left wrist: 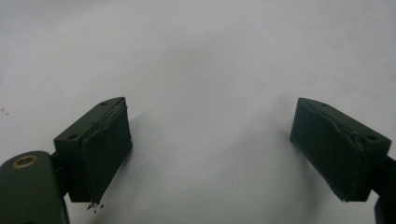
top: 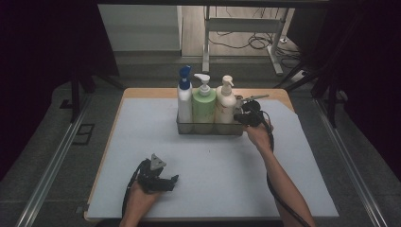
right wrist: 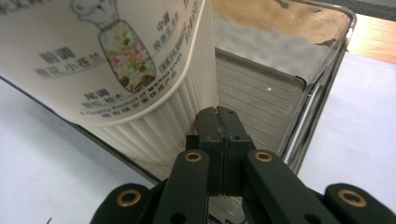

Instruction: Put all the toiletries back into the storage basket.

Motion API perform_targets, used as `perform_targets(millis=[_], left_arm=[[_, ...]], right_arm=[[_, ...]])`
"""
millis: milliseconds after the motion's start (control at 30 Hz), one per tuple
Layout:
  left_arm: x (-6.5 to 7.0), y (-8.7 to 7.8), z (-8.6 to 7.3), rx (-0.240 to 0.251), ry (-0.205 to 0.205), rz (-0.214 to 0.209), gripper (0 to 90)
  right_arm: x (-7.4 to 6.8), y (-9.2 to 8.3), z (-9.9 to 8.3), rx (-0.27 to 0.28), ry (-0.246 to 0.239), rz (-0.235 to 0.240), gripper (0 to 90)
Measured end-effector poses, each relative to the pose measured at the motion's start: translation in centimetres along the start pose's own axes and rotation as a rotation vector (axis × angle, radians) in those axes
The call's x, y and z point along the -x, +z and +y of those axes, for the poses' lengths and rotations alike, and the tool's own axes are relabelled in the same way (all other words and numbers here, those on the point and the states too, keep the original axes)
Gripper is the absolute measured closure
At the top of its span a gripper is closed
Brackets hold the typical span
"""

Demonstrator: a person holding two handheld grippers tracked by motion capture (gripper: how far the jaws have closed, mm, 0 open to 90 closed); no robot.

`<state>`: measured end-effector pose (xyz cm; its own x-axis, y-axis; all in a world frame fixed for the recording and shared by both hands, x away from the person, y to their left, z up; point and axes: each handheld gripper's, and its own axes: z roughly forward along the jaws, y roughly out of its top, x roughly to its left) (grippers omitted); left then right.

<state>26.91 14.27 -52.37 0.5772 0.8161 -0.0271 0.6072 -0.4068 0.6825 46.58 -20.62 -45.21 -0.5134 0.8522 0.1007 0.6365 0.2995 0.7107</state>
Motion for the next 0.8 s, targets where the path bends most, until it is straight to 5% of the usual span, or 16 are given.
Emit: perform_targets(millis=[800], left_arm=[[0.0,0.0,0.0,0.001,-0.002,0.0,12.0]], right_arm=[[-1.2,0.1,0.2,-0.003,-0.025,0.018,89.4]])
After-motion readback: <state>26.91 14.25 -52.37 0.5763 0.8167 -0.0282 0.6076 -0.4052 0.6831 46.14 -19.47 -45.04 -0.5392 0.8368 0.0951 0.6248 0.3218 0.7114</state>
